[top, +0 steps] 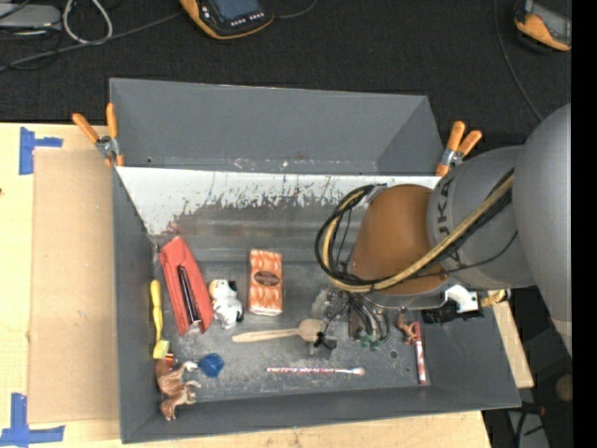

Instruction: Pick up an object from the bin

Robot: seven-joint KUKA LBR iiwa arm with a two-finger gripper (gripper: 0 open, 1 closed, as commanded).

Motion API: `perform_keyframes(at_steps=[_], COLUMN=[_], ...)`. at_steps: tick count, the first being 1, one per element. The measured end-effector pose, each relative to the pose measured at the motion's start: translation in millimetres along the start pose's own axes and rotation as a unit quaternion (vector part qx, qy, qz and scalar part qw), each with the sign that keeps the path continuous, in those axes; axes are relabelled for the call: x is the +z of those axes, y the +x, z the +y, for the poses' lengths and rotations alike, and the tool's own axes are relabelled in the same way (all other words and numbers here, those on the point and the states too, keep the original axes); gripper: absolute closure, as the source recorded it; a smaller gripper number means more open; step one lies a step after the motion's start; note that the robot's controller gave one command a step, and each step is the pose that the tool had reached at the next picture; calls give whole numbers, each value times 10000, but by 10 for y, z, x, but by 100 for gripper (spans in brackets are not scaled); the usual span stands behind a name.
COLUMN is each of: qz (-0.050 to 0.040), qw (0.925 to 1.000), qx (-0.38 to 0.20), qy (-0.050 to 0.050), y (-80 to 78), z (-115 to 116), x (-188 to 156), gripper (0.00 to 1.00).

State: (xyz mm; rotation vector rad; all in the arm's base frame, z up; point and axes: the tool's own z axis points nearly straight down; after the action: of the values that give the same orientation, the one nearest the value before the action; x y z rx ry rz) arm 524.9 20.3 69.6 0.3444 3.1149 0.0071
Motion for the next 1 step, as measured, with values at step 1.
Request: perform_keyframes(at_steps=[1], qz=[41], qw=[9999], qx=[-148], qy=[8], y=[50], z=[-157], x=[-521], gripper=[100])
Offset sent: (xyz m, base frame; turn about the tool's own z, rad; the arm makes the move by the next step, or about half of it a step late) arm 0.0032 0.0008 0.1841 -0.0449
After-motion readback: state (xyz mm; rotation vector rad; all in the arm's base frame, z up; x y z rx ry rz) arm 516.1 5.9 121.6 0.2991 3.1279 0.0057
